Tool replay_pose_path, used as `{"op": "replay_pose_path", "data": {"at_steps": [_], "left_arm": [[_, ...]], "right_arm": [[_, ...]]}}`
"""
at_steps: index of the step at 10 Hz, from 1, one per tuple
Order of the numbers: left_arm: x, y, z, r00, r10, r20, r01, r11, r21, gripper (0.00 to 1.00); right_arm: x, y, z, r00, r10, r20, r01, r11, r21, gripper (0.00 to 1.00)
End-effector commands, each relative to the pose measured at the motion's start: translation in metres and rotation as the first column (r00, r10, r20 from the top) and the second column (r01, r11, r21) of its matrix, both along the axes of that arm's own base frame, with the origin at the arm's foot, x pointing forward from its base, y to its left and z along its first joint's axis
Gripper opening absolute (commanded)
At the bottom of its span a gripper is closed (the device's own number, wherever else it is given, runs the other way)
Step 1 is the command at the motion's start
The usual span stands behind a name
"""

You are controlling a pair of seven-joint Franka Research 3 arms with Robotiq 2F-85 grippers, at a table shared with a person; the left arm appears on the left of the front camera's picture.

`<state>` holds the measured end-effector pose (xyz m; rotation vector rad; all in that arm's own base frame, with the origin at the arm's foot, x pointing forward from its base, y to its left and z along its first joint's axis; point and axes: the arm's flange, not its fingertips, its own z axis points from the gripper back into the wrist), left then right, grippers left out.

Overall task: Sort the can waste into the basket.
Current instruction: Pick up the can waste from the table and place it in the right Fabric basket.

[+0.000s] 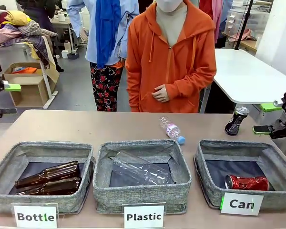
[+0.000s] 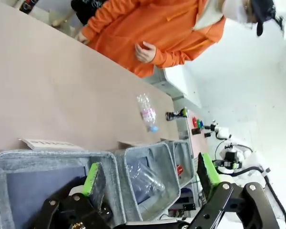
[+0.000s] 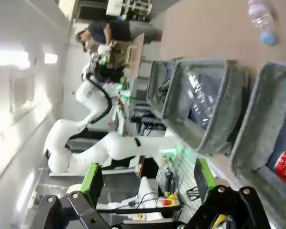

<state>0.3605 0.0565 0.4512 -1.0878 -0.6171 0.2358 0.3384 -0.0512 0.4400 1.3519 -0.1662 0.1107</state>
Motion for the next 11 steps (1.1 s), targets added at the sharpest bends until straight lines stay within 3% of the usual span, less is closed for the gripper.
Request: {"op": "replay_pose_path", "data": {"at_steps": [1,10,11], "left_arm": [[-0.004,-0.003,0.002,0.999,-0.033,0.01,0.032,0.999,0.029,1.0],[-0.004,-0.003,0.002,0.999,-0.033,0.01,0.032,0.999,0.029,1.0],[-0.004,-0.003,0.002,0.999,-0.033,0.01,0.032,0.999,0.029,1.0]], "right_arm": [[-0.003,0.01,-0.001,0.996,0.075,-0.047,-0.072,0.996,0.053,1.0],[-0.004,0.012,-0.003,0.997,0.074,-0.03,-0.072,0.996,0.052,1.0],[0.006,0.03,0.003,0.997,0.061,-0.053,-0.067,0.99,-0.122,1.0]]}}
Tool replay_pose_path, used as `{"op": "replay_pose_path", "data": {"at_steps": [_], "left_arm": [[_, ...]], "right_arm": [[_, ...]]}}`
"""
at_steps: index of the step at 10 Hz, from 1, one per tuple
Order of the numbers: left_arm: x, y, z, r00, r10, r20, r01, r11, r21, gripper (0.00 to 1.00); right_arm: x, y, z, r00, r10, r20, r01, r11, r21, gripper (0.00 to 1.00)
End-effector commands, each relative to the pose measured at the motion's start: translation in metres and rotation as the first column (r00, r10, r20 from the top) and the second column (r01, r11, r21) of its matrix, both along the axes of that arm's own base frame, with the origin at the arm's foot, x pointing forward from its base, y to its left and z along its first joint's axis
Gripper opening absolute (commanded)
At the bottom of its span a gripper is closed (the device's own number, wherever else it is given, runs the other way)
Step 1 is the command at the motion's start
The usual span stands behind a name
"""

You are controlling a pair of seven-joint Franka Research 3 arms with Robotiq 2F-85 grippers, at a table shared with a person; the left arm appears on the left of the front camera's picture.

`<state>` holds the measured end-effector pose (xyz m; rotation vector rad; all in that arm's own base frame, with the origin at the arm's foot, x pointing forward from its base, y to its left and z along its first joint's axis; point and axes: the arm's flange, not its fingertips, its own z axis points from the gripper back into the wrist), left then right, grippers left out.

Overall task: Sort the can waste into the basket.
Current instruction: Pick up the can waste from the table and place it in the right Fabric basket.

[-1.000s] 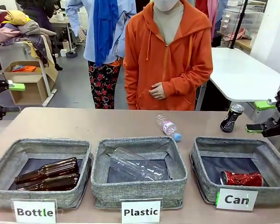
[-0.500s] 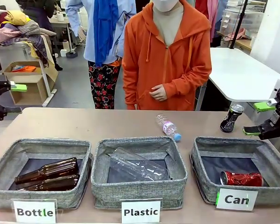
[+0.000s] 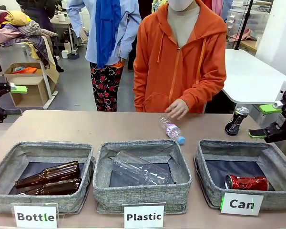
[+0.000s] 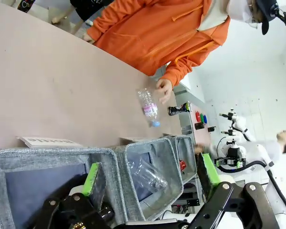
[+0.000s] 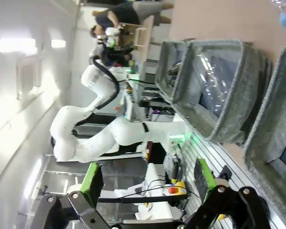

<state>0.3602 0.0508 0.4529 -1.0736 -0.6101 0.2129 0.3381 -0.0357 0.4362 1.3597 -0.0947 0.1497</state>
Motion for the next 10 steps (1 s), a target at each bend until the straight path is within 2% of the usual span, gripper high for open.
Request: {"op": "replay_pose_path", "data": {"at_steps": [1,2,3,4,5,6,7,8,9,10], "left_arm": [[-0.004,0.003,0.0,1.0,-0.015,0.009,0.015,1.0,0.009,1.0],[-0.004,0.003,0.0,1.0,-0.015,0.009,0.015,1.0,0.009,1.0],[-0.004,0.003,0.0,1.0,-0.015,0.009,0.015,1.0,0.009,1.0],[-0.004,0.003,0.0,1.0,-0.015,0.009,0.015,1.0,0.009,1.0],[-0.004,0.003,0.0,1.0,-0.015,0.009,0.015,1.0,0.009,1.0],[-0.004,0.003,0.0,1.0,-0.015,0.009,0.015,1.0,0.009,1.0],[-0.004,0.003,0.0,1.0,-0.015,0.009,0.015,1.0,0.009,1.0],[-0.004,0.003,0.0,1.0,-0.015,0.009,0.015,1.0,0.009,1.0],[-0.004,0.003,0.0,1.0,-0.015,0.009,0.015,1.0,0.009,1.0],[-0.004,0.003,0.0,1.0,-0.015,0.009,0.015,1.0,0.009,1.0]], "right_arm": [[0.019,0.025,0.02,0.997,-0.048,0.058,0.067,0.926,-0.373,1.0],[0.023,0.01,0.027,0.988,-0.026,0.15,0.094,0.882,-0.462,1.0],[0.019,-0.023,0.027,0.978,-0.06,0.199,0.151,0.862,-0.484,1.0],[0.012,-0.066,0.022,0.944,-0.143,0.296,0.284,0.809,-0.514,1.0],[0.009,-0.092,0.018,0.899,-0.203,0.388,0.41,0.702,-0.582,1.0],[0.009,-0.099,0.018,0.869,-0.217,0.444,0.474,0.621,-0.624,1.0],[0.012,-0.097,0.019,0.86,-0.249,0.445,0.508,0.499,-0.702,1.0],[0.02,-0.085,0.019,0.912,-0.275,0.304,0.41,0.593,-0.693,1.0],[0.008,-0.123,0.032,0.87,-0.219,0.442,0.473,0.623,-0.623,1.0],[0.008,-0.123,0.032,0.87,-0.219,0.442,0.473,0.623,-0.623,1.0]]}}
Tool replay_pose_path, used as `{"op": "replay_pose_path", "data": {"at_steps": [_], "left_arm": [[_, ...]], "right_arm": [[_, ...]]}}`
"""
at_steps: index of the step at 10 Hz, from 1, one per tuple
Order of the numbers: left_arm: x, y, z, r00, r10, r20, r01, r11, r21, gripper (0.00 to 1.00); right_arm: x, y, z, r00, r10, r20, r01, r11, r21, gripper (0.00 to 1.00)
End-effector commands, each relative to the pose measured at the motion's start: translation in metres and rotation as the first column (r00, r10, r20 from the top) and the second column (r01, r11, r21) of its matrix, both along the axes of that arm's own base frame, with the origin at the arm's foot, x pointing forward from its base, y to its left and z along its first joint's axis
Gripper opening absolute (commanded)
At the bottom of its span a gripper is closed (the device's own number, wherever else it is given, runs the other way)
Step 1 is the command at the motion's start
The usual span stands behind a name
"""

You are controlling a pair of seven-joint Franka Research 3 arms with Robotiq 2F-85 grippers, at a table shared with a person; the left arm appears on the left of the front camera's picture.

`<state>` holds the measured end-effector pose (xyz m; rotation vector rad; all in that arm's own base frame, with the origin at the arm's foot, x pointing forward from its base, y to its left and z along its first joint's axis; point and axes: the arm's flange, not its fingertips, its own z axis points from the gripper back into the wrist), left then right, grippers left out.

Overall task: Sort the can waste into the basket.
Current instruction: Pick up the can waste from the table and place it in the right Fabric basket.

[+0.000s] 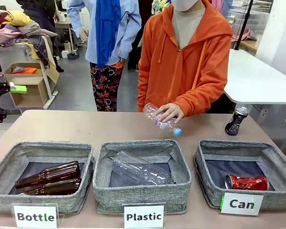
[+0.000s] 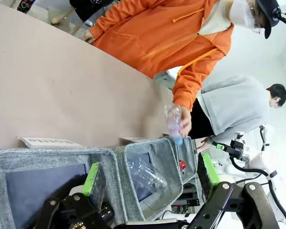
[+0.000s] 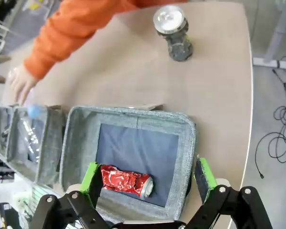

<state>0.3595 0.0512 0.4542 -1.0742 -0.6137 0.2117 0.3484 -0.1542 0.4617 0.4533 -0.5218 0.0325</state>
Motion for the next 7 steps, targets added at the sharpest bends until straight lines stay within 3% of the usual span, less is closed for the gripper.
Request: {"op": "replay_pose_path", "data": {"at_steps": [1,2,4,6,7], "left_arm": [[-0.003,0.002,-0.002,1.0,-0.016,0.005,0.016,1.0,0.009,1.0],[-0.003,0.002,-0.002,1.0,-0.016,0.005,0.016,1.0,0.009,1.0],[-0.003,0.002,-0.002,1.0,-0.016,0.005,0.016,1.0,0.009,1.0],[-0.003,0.002,-0.002,1.0,-0.016,0.005,0.016,1.0,0.009,1.0],[-0.003,0.002,-0.002,1.0,-0.016,0.005,0.016,1.0,0.009,1.0]], "right_arm": [[-0.002,-0.005,0.007,0.999,0.031,0.02,-0.031,0.999,0.021,1.0],[0.0,0.0,0.0,1.0,0.0,0.0,0.0,1.0,0.0,1.0],[0.027,-0.032,-0.021,0.972,0.106,0.209,-0.105,0.994,-0.015,1.0],[0.043,-0.047,-0.045,0.857,0.351,0.377,-0.334,0.936,-0.113,1.0],[0.052,-0.052,-0.058,0.761,0.444,0.473,-0.424,0.892,-0.154,1.0]]}}
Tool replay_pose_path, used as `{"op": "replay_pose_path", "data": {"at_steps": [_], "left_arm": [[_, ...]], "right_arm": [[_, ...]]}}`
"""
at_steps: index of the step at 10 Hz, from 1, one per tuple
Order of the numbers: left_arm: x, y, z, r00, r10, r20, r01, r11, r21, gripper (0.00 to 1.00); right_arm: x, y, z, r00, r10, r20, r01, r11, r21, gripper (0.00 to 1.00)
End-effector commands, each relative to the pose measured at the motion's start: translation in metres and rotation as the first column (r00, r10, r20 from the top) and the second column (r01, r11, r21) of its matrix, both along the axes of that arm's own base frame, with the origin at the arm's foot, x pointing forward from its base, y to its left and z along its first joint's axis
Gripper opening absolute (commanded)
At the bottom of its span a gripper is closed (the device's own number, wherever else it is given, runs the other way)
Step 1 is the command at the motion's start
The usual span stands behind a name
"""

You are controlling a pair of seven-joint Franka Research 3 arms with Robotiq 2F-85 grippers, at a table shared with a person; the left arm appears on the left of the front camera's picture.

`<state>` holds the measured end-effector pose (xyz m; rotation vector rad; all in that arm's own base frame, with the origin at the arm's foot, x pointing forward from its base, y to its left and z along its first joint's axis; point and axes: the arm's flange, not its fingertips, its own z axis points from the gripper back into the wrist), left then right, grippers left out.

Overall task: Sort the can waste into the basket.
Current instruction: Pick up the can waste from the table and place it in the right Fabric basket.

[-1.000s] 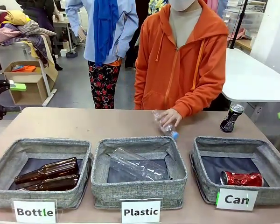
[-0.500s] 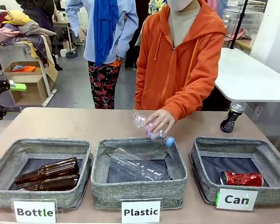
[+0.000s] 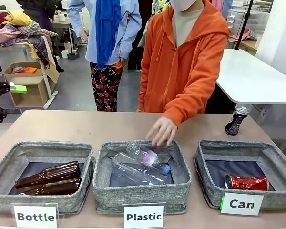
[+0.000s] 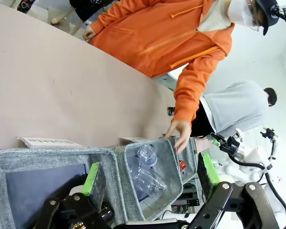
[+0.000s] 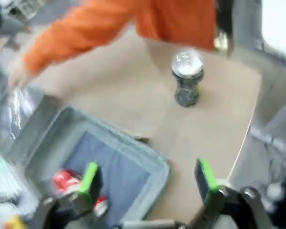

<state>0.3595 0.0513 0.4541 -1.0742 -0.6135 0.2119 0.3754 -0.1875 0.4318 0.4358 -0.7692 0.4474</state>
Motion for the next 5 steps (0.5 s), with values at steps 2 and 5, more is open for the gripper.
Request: {"op": "replay_pose_path", "data": {"at_steps": [2,5], "left_arm": [[-0.003,0.002,-0.001,1.0,-0.016,0.005,0.016,1.0,0.009,1.0],[-0.003,0.002,-0.001,1.0,-0.016,0.005,0.016,1.0,0.009,1.0]], "right_arm": [[0.051,-0.012,-0.047,0.937,0.207,0.282,-0.208,0.978,-0.025,1.0],[0.088,-0.007,-0.069,0.946,0.285,0.152,-0.297,0.952,0.068,1.0]]}}
